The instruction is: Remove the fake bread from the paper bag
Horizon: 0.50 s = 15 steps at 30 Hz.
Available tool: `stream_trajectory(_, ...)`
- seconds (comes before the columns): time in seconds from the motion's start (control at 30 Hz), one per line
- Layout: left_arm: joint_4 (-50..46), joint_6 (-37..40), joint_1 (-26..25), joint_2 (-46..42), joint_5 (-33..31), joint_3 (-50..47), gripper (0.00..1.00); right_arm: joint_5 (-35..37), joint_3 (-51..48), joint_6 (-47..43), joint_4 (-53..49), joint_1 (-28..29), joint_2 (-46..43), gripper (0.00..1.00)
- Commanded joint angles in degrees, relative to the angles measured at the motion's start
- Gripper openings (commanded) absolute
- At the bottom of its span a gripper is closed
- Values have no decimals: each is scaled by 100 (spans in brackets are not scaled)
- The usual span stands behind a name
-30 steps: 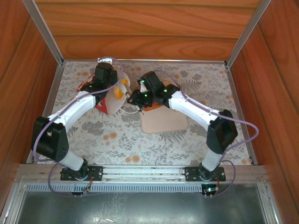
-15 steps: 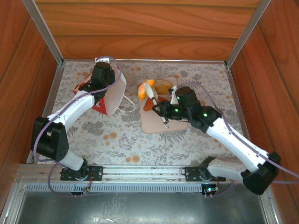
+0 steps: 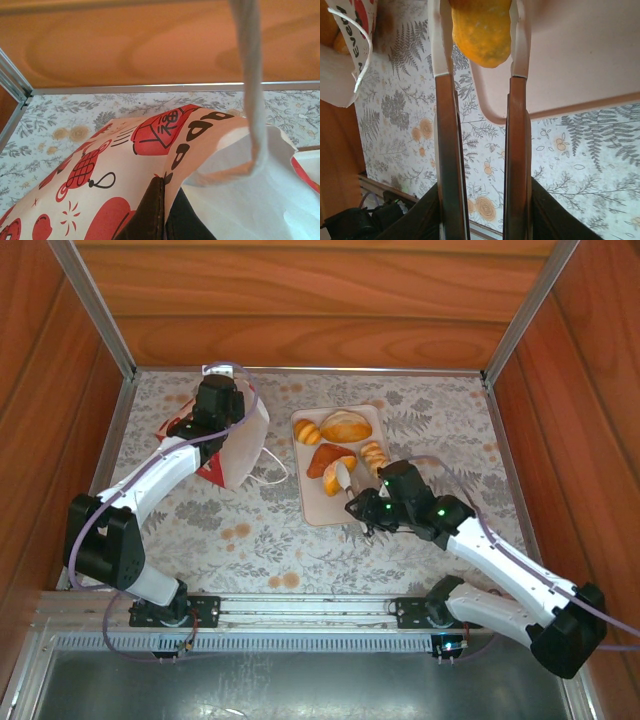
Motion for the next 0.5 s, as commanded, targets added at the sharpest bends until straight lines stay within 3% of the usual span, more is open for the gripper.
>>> stream_trajectory(0.0, -60, -79, 40, -209, 12, -81, 0, -289, -151, 284, 857, -47, 139, 33)
stream_trajectory(0.23, -54, -99, 40, -226, 43, -107, 0, -398, -231, 331, 1138, -47, 525, 35)
stream_trajectory(0.47, -44, -143, 40, -199, 126, -134, 0, -317, -591, 486, 1258, -78, 558, 43)
